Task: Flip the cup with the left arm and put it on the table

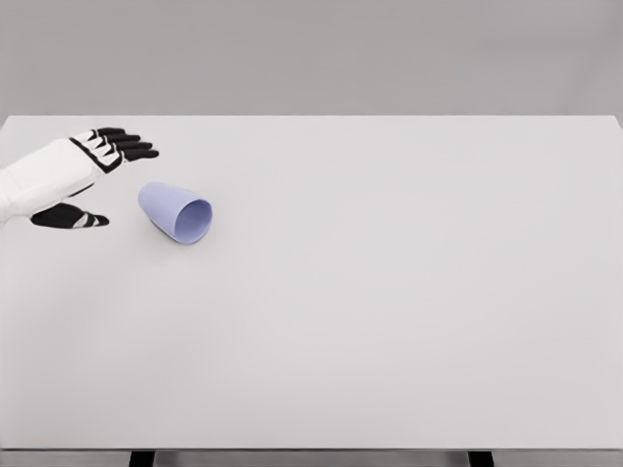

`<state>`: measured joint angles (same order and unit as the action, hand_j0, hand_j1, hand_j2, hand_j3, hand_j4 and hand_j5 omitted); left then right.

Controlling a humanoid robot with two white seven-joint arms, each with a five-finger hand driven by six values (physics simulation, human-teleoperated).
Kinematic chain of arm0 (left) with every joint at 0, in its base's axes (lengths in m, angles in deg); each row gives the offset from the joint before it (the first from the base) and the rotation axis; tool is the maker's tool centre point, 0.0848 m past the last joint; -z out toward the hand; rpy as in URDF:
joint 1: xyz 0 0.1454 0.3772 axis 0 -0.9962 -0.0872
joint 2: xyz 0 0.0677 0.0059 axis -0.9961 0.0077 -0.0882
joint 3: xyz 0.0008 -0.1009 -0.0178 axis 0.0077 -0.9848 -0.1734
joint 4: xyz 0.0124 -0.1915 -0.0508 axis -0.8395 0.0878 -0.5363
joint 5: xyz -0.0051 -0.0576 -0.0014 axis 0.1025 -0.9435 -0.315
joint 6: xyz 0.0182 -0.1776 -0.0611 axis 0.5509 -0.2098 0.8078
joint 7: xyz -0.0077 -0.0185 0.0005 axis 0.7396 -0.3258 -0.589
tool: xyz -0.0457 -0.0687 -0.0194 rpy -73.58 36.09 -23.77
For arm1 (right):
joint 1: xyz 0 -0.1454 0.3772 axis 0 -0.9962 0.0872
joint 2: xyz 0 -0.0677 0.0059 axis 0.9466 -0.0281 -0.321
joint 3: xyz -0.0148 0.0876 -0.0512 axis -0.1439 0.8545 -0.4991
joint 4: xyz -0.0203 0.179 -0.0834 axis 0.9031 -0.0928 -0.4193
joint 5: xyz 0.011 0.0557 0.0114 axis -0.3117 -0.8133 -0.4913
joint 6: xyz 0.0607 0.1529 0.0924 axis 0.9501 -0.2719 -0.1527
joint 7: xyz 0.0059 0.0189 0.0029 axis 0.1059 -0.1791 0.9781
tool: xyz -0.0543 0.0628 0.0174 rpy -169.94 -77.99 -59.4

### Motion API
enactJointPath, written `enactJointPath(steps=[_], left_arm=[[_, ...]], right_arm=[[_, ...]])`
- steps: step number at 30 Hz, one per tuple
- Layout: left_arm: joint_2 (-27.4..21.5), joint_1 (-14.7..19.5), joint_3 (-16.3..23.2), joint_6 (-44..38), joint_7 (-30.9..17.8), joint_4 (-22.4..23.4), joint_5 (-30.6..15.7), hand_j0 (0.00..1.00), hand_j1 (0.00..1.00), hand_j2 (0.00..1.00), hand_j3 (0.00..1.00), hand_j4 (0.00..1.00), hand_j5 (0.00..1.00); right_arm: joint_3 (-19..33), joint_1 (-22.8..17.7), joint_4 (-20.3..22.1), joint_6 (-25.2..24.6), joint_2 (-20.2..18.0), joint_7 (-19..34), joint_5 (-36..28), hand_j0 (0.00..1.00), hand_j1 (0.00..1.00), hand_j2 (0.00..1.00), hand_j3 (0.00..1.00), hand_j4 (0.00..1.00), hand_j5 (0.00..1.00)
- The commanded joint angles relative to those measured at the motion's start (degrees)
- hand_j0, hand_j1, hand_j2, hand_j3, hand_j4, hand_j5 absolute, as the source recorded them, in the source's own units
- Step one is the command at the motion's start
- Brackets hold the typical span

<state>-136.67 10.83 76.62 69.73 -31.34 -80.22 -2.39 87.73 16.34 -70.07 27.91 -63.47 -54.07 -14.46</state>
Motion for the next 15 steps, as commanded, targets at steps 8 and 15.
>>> enactJointPath(steps=[8, 15], left_arm=[[-0.09, 0.44, 1.34, -0.07, 0.10, 0.45, -0.44, 1.00, 1.00, 1.00, 1.00, 1.00, 1.00], [1.84, 5.98, 8.11, -0.07, 0.27, 6.08, -0.53, 1.00, 1.00, 1.00, 1.00, 1.00, 1.00]], right_arm=[[0.00, 0.00, -0.01, 0.00, 0.00, 0.07, 0.00, 1.00, 1.00, 1.00, 1.00, 1.00, 1.00], [0.00, 0.00, -0.01, 0.00, 0.00, -0.02, 0.00, 1.00, 1.00, 1.00, 1.00, 1.00, 1.00]])
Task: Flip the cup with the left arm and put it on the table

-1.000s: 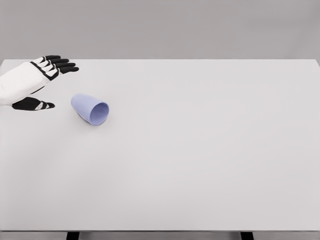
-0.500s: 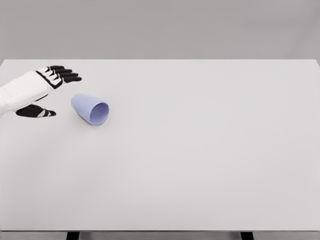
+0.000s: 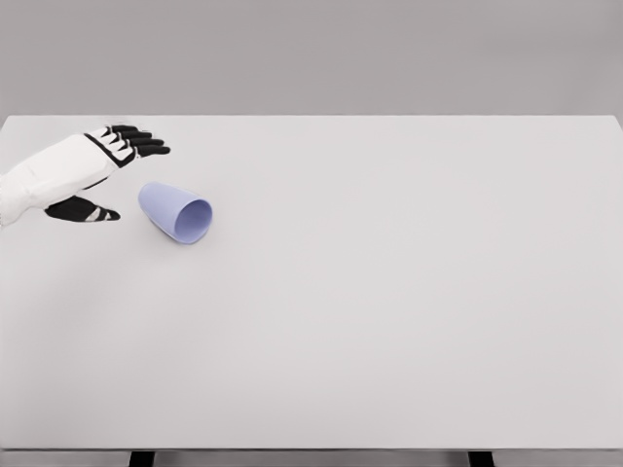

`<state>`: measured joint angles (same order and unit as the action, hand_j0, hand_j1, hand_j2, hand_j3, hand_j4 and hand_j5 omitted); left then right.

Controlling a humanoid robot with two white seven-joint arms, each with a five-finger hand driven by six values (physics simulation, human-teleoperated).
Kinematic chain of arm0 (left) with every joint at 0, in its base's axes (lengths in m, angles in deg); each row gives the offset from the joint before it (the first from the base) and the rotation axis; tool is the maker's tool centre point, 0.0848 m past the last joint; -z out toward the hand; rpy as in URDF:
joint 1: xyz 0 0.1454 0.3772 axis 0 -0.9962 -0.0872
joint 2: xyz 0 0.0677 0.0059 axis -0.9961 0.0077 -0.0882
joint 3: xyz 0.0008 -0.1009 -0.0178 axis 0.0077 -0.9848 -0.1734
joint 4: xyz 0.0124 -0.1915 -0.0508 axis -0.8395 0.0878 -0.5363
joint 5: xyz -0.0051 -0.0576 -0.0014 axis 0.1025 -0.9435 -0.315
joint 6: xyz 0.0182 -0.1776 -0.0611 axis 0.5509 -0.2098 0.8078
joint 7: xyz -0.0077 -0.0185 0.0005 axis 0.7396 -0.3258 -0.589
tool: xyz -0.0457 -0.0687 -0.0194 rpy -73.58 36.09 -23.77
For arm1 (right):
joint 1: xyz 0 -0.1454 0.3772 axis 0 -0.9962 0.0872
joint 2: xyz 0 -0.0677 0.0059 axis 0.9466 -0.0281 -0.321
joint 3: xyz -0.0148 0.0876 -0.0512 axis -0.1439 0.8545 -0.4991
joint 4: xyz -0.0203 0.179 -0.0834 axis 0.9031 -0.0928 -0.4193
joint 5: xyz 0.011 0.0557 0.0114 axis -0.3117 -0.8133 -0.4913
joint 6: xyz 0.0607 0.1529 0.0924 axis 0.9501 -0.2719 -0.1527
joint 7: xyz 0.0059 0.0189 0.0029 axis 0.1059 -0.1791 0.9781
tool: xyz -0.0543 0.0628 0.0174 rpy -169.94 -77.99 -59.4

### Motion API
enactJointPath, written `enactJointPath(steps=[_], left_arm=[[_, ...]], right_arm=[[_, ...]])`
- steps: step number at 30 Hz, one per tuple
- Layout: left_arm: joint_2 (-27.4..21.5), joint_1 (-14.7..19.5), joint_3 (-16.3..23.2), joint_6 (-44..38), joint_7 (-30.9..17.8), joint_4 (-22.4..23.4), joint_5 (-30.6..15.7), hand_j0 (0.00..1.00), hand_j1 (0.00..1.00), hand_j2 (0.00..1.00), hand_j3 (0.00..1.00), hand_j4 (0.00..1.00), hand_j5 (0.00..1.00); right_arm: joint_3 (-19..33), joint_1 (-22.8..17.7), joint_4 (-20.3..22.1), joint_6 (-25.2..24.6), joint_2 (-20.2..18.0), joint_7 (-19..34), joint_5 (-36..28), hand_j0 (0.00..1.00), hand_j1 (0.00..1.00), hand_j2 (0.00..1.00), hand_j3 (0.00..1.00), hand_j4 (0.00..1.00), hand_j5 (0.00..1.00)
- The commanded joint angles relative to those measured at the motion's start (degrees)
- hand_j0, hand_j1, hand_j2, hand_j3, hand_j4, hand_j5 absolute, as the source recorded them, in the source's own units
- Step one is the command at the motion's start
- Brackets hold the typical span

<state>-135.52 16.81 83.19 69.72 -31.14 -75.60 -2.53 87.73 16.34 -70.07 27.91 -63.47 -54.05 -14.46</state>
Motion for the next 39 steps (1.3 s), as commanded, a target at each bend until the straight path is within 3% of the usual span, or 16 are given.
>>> enactJointPath(steps=[1, 7, 15, 18, 39], left_arm=[[1.04, 0.00, 1.63, -0.06, 0.08, 1.98, -0.30, 1.00, 1.00, 1.00, 1.00, 1.00, 1.00], [1.92, 2.02, 5.15, -0.06, 0.08, 2.77, -0.39, 1.00, 1.00, 1.00, 1.00, 1.00, 1.00], [3.15, 2.99, 6.29, -0.06, -0.01, 4.00, -0.30, 1.00, 1.00, 1.00, 1.00, 1.00, 1.00], [4.20, 5.54, 9.45, -0.06, -0.01, 6.55, -0.30, 1.00, 1.00, 1.00, 1.00, 1.00, 1.00], [7.11, 7.73, 12.27, -0.06, -0.10, 12.35, -0.21, 1.00, 1.00, 1.00, 1.00, 1.00, 1.00]], right_arm=[[0.00, 0.00, -0.01, 0.00, 0.00, -0.04, 0.00, 1.00, 1.00, 1.00, 1.00, 1.00, 1.00], [0.00, 0.00, -0.01, 0.00, 0.00, -0.04, 0.00, 1.00, 1.00, 1.00, 1.00, 1.00, 1.00], [0.00, 0.00, -0.01, 0.00, 0.00, -0.04, 0.00, 1.00, 1.00, 1.00, 1.00, 1.00, 1.00], [0.00, 0.00, -0.01, 0.00, 0.00, -0.04, 0.00, 1.00, 1.00, 1.00, 1.00, 1.00, 1.00], [0.00, 0.00, -0.01, 0.00, 0.00, -0.04, 0.00, 1.00, 1.00, 1.00, 1.00, 1.00, 1.00]])
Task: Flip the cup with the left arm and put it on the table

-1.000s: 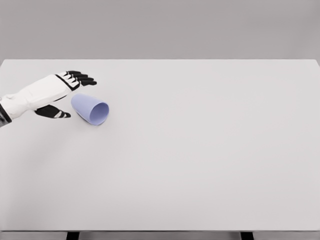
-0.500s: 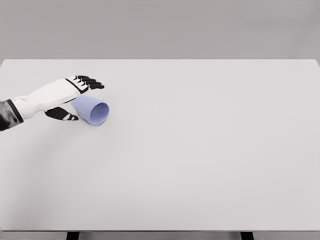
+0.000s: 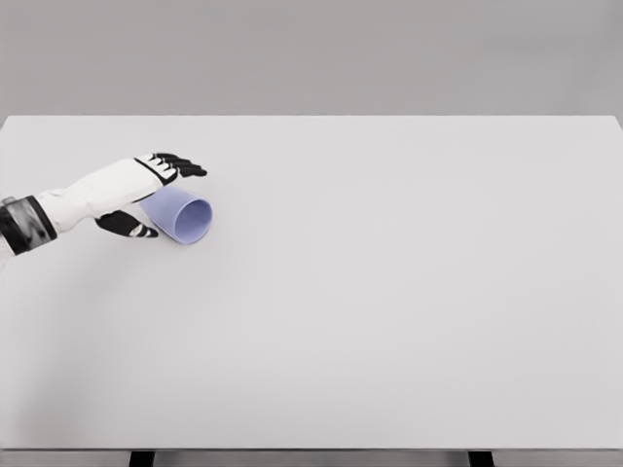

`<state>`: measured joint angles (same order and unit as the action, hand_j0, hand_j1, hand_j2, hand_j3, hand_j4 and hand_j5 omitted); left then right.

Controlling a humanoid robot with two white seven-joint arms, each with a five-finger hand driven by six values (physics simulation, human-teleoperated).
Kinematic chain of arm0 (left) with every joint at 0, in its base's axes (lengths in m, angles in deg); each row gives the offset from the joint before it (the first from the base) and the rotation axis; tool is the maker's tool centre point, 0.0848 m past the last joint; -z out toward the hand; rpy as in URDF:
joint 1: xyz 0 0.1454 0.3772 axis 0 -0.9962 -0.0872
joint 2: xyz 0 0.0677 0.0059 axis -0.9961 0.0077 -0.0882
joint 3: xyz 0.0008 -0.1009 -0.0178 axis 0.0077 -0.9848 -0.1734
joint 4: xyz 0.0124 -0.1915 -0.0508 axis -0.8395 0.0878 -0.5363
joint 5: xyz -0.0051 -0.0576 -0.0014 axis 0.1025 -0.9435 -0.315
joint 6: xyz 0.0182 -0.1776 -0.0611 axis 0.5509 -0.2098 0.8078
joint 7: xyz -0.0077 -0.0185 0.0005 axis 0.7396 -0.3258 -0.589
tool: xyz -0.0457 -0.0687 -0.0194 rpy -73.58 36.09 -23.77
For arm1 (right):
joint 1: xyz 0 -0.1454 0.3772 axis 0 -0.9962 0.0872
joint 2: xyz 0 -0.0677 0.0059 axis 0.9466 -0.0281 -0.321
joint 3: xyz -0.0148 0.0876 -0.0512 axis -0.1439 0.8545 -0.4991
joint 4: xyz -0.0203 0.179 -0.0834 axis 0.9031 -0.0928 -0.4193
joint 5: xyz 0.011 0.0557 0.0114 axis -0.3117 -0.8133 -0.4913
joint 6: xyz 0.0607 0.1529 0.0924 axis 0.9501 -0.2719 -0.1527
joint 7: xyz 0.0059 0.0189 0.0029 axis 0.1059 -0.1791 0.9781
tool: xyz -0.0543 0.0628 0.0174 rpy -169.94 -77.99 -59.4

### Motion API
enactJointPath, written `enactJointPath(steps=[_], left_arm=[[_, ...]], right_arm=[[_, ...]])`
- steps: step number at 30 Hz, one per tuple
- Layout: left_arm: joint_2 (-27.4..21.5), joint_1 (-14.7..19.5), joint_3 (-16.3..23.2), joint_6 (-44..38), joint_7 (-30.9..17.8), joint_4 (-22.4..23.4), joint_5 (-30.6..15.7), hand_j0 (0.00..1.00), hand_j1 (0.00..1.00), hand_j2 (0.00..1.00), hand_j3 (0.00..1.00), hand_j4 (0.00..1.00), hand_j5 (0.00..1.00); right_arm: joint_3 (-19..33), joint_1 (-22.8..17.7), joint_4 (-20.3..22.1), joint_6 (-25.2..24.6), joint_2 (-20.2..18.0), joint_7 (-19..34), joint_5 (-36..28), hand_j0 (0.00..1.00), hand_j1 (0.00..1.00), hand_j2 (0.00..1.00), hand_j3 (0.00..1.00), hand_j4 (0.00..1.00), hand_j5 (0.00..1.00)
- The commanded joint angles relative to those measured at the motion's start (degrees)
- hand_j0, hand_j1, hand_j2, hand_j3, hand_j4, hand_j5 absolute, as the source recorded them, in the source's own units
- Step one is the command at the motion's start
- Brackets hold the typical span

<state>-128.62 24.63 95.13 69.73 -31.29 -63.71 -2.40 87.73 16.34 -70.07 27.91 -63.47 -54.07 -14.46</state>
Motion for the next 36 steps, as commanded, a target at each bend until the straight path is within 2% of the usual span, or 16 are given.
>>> enactJointPath(steps=[1, 8, 19, 36], left_arm=[[0.20, 0.00, 0.41, -0.06, -0.04, 0.73, -0.34, 1.00, 1.00, 1.00, 1.00, 1.00, 1.00], [0.20, 0.70, 0.85, -0.06, -2.41, 2.31, 1.33, 1.00, 1.00, 1.00, 1.00, 1.00, 1.00], [1.87, 3.08, 2.61, -0.06, -2.50, 4.51, 1.68, 1.00, 1.00, 1.00, 1.00, 1.00, 1.00], [3.98, 4.22, 2.61, -0.06, -2.50, 7.32, 3.79, 1.00, 1.00, 1.00, 1.00, 1.00, 1.00]], right_arm=[[0.00, 0.00, -0.01, 0.00, 0.00, 0.06, 0.00, 1.00, 1.00, 1.00, 1.00, 1.00, 1.00], [0.00, 0.00, -0.01, 0.00, 0.00, 0.06, 0.00, 1.00, 1.00, 1.00, 1.00, 1.00, 1.00], [0.00, 0.00, -0.01, 0.00, 0.00, 0.06, 0.00, 1.00, 1.00, 1.00, 1.00, 1.00, 1.00], [0.00, 0.00, -0.01, 0.00, 0.00, -0.03, 0.00, 1.00, 1.00, 1.00, 1.00, 1.00, 1.00]])
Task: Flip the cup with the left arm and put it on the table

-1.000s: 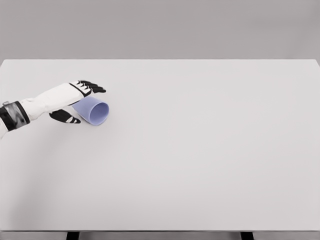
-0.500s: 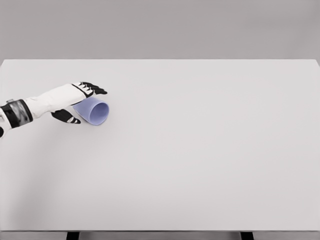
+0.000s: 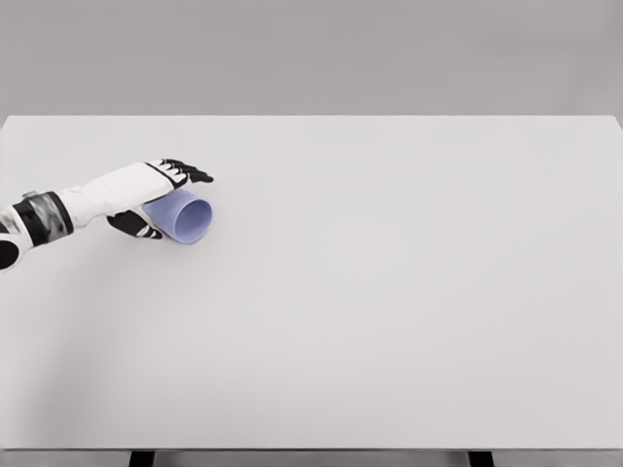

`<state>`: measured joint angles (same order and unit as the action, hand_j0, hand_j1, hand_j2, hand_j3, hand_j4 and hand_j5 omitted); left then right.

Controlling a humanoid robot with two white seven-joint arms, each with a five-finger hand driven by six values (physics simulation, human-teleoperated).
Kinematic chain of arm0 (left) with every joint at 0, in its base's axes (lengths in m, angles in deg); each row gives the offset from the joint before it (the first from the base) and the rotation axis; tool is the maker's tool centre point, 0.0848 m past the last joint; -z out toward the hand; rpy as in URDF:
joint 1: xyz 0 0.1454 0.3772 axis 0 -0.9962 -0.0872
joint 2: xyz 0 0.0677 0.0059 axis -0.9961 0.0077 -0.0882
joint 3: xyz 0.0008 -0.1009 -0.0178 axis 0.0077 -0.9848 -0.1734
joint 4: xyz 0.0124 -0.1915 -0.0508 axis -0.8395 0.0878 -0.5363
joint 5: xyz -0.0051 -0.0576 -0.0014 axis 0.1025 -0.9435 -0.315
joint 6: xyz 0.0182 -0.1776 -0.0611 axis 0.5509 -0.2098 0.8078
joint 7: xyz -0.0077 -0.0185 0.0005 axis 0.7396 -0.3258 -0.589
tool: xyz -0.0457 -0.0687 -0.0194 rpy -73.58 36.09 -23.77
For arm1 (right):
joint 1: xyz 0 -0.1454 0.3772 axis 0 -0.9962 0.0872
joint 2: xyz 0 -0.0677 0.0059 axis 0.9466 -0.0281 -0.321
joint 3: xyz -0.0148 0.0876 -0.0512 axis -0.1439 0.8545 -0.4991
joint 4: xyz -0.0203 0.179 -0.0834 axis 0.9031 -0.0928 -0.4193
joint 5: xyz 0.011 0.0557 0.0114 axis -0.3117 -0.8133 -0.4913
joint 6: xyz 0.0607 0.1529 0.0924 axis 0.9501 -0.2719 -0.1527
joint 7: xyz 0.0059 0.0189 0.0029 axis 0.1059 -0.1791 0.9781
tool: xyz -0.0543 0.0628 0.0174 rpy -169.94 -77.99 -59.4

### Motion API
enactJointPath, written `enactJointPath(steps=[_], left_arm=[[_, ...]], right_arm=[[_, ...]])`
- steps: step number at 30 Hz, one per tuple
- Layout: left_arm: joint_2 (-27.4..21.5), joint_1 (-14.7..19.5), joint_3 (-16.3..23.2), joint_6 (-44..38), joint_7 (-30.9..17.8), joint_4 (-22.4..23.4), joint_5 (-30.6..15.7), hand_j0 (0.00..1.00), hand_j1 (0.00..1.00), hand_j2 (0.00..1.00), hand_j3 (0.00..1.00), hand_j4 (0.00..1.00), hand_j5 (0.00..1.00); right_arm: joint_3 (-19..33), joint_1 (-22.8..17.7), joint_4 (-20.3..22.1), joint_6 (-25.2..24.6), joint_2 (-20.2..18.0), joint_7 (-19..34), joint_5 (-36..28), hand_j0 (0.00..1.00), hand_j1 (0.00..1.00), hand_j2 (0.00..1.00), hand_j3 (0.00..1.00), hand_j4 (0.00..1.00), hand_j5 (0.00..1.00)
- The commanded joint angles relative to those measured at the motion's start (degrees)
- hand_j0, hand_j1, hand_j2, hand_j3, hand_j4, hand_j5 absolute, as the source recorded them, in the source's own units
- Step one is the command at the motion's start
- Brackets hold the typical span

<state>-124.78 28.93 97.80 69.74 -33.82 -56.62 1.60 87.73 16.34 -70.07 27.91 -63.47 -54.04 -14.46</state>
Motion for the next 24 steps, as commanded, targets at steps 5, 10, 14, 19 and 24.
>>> enactJointPath(steps=[5, 10, 14, 19, 24], left_arm=[[0.94, 0.53, 0.73, -0.07, 0.03, 1.20, 0.05, 1.00, 1.00, 1.00, 1.00, 1.00, 1.00], [1.21, 0.44, 0.73, -0.07, 0.03, 1.29, 0.05, 1.00, 1.00, 1.00, 1.00, 1.00, 1.00], [1.29, 0.44, 0.73, -0.07, -0.06, 1.29, 0.05, 0.93, 0.93, 0.93, 0.93, 0.93, 0.93], [1.21, 0.35, 0.82, -0.07, -1.64, 1.20, -0.04, 0.83, 0.83, 0.83, 0.83, 0.83, 0.83], [1.21, 0.35, 0.73, -0.07, -1.64, 0.94, -0.22, 0.76, 0.76, 0.76, 0.76, 0.76, 0.76]], right_arm=[[0.00, 0.00, 0.00, 0.00, 0.00, 0.03, 0.00, 1.00, 1.00, 1.00, 1.00, 1.00, 1.00], [0.00, 0.00, 0.00, 0.00, 0.00, -0.06, 0.00, 1.00, 1.00, 1.00, 1.00, 1.00, 1.00], [0.00, 0.00, 0.00, 0.00, 0.00, -0.06, 0.00, 1.00, 1.00, 1.00, 1.00, 1.00, 1.00], [0.00, 0.00, 0.00, 0.00, 0.00, -0.05, 0.00, 1.00, 1.00, 1.00, 1.00, 1.00, 1.00], [0.00, 0.00, 0.00, 0.00, 0.00, -0.05, 0.00, 1.00, 1.00, 1.00, 1.00, 1.00, 1.00]])
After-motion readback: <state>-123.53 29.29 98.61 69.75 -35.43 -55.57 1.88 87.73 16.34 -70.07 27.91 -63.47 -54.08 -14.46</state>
